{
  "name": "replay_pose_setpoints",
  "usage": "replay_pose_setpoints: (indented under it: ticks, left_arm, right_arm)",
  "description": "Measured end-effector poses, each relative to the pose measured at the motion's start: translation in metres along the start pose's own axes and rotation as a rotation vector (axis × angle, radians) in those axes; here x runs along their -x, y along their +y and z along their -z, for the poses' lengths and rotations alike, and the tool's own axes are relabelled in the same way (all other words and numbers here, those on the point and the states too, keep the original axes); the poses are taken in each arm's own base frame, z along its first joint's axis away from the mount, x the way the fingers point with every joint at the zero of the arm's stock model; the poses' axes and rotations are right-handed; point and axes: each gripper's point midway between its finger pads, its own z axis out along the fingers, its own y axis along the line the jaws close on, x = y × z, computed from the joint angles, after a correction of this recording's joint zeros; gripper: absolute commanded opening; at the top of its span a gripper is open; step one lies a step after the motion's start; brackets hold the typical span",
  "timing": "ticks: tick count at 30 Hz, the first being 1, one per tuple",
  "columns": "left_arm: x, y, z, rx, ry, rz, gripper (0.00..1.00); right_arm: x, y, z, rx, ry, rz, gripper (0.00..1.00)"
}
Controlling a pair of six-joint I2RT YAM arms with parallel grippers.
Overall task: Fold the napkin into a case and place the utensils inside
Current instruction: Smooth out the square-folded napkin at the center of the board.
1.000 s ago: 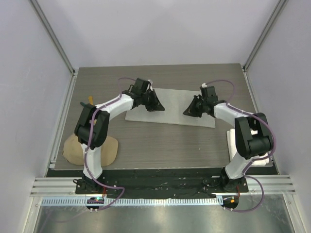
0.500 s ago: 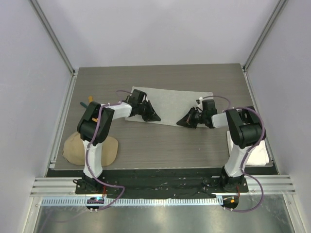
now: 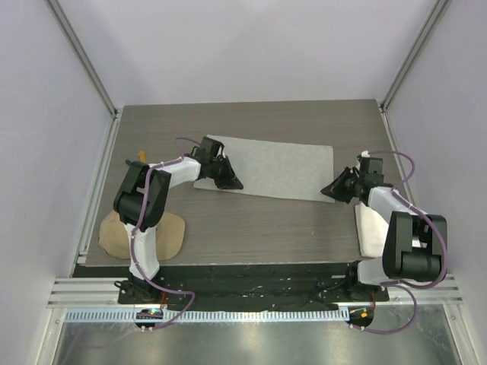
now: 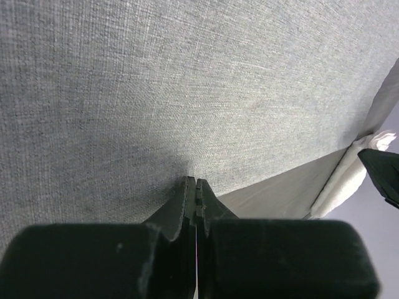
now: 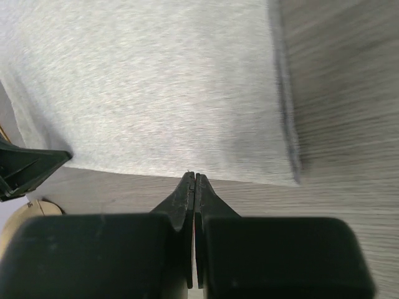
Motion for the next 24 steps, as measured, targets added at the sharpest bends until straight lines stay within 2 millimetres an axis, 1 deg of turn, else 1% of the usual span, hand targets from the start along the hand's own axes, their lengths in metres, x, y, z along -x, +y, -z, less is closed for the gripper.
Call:
replay_pose_setpoints:
  ticks: [2,4,7,8,9,11,13,16,18,19,20,22,24]
  left_arm:
    - [0.0,-0.004,0.004,-0.003,0.009,0.003,0.01]
    - [0.003,-0.013,0.01,-0.019,0.008,0.001,0.01]
    - [0.009,-0.024,0.024,-0.046,-0.01,-0.004,0.0]
    - [0.013,-0.025,0.03,-0.052,-0.02,-0.001,0.0]
    - [0.017,-0.025,0.036,-0.057,-0.031,0.004,0.0]
    - [0.03,-0.017,0.045,-0.052,-0.058,0.029,0.0]
    - [0.043,0.007,0.054,-0.025,-0.081,0.075,0.0]
    - [0.051,0.046,0.062,0.038,-0.09,0.153,0.0]
    - [0.052,0.064,0.067,0.075,-0.091,0.183,0.0]
    - [0.052,0.069,0.068,0.09,-0.091,0.188,0.0]
    - [0.051,0.072,0.068,0.102,-0.089,0.19,0.0]
    - [0.047,0.076,0.067,0.124,-0.081,0.18,0.0]
    - [0.044,0.085,0.068,0.163,-0.08,0.179,0.0]
  right_arm:
    - [0.001,0.015,0.004,0.005,-0.004,0.044,0.01]
    - [-0.005,0.033,0.001,0.027,0.014,0.09,0.01]
    - [-0.031,0.068,-0.016,0.124,0.093,0.129,0.01]
    - [-0.042,0.077,-0.024,0.151,0.129,0.13,0.01]
    - [-0.052,0.081,-0.031,0.162,0.164,0.128,0.01]
    - [-0.065,0.082,-0.043,0.157,0.22,0.115,0.01]
    - [-0.067,0.082,-0.052,0.146,0.241,0.107,0.01]
    - [-0.059,0.089,-0.054,0.152,0.222,0.114,0.01]
    - [-0.052,0.09,-0.055,0.154,0.204,0.118,0.01]
    - [-0.051,0.088,-0.054,0.15,0.201,0.116,0.01]
    - [-0.05,0.084,-0.055,0.144,0.198,0.112,0.01]
    - [-0.048,0.071,-0.054,0.121,0.194,0.094,0.01]
    - [-0.046,0.046,-0.052,0.08,0.189,0.062,0.01]
